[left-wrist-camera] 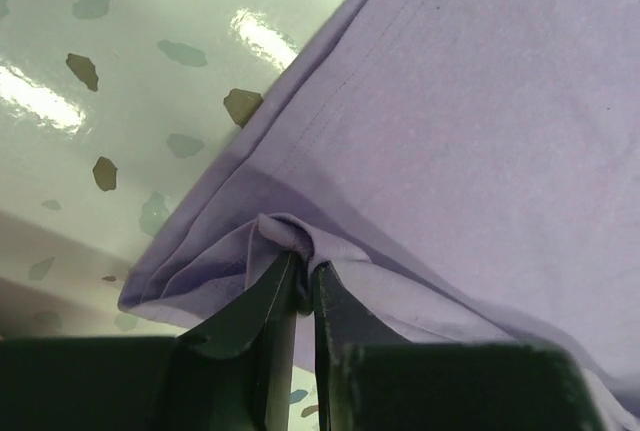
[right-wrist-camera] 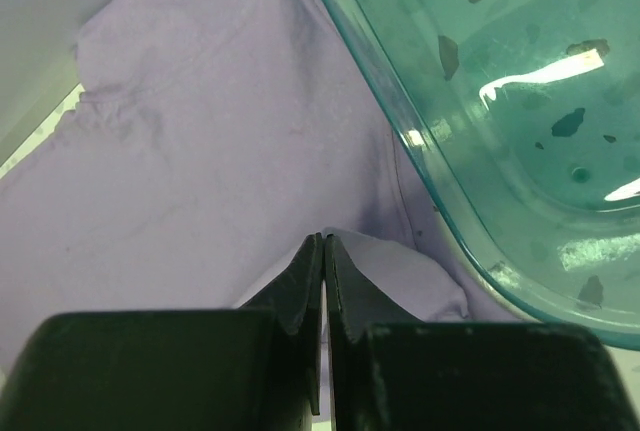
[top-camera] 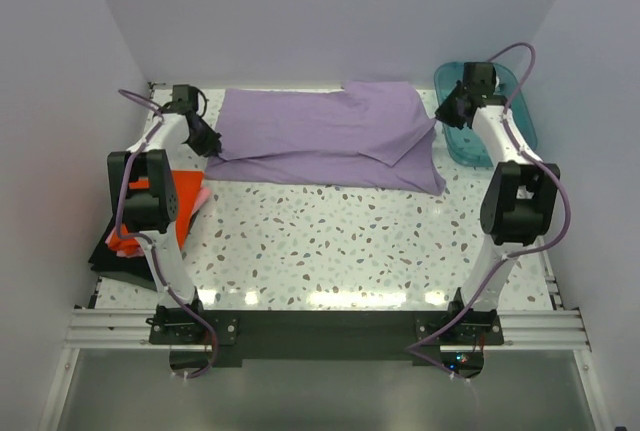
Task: Fold and stack the t-shirts
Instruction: Flatten the tshirt out
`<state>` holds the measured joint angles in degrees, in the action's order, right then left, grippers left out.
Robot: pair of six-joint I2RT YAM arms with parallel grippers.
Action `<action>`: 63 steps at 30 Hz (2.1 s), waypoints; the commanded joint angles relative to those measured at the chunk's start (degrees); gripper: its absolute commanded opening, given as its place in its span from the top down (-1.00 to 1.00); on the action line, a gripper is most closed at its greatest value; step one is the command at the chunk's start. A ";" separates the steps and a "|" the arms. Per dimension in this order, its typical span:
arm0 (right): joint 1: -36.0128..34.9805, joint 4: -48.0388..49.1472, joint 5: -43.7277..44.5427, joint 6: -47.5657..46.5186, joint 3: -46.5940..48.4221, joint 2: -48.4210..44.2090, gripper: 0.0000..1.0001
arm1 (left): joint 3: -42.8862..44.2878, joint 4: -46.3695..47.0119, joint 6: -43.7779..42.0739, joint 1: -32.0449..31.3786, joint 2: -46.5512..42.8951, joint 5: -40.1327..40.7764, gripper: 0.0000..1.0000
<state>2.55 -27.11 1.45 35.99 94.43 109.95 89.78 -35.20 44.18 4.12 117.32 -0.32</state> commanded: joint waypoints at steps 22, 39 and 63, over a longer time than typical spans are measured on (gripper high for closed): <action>-0.09 6.37 -5.49 -0.74 5.50 7.56 1.00 | -2.50 9.27 -0.06 1.77 -3.06 -0.21 0.38; -0.09 7.86 -5.50 -0.66 -0.74 1.32 1.00 | -1.80 8.48 -0.41 1.86 -2.18 -0.47 1.00; -0.09 7.78 -6.29 -1.01 -1.53 0.09 1.00 | -3.29 10.94 0.73 1.77 -0.95 -1.97 0.36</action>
<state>2.57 -21.63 -4.10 35.79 92.75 112.46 86.35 -26.96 44.10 5.26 117.01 -1.37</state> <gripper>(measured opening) 0.011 0.315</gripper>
